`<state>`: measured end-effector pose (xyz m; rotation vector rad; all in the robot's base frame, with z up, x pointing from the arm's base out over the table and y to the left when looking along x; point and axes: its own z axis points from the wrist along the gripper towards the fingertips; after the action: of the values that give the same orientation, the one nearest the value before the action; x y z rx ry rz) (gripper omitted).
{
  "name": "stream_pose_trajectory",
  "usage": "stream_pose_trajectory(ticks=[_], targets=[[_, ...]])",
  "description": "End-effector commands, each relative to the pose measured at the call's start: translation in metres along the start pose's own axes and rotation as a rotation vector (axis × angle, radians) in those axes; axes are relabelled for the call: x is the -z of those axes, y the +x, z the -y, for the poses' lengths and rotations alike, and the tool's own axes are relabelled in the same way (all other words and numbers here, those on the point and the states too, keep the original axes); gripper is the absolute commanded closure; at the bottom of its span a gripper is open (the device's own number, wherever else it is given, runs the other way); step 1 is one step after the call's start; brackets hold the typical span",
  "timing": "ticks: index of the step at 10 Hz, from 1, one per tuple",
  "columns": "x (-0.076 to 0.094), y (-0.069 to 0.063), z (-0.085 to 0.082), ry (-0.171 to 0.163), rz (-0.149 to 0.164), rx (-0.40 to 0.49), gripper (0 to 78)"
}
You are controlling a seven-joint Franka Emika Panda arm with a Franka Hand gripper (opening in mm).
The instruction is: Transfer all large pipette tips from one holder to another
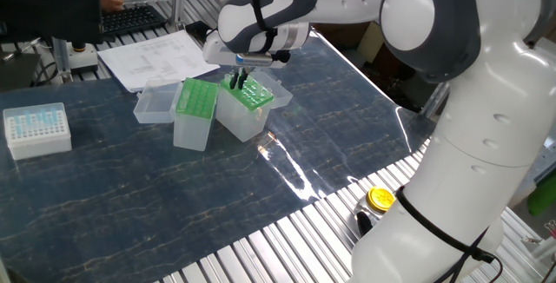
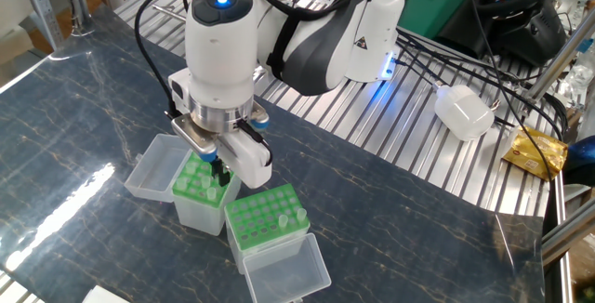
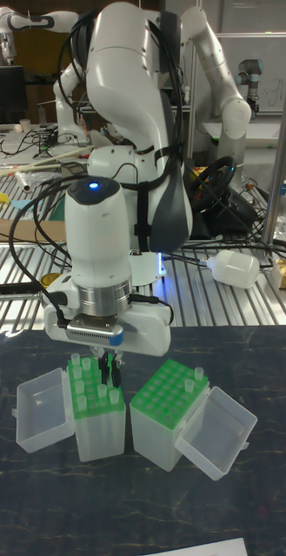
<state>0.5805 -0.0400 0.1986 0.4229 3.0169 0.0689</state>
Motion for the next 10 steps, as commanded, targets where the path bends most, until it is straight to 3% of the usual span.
stream_pose_trajectory(ticks=[1,3,4,10], targets=[[-0.002,0.001,0.0,0.005,0.003,0.003,75.1],[-0.002,0.001,0.0,0.005,0.003,0.003,75.1],[0.013,0.004,0.003,0.001,-0.015,-0.019,75.1],[0.019,0.005,0.003,-0.002,-0.012,-0.021,75.1]])
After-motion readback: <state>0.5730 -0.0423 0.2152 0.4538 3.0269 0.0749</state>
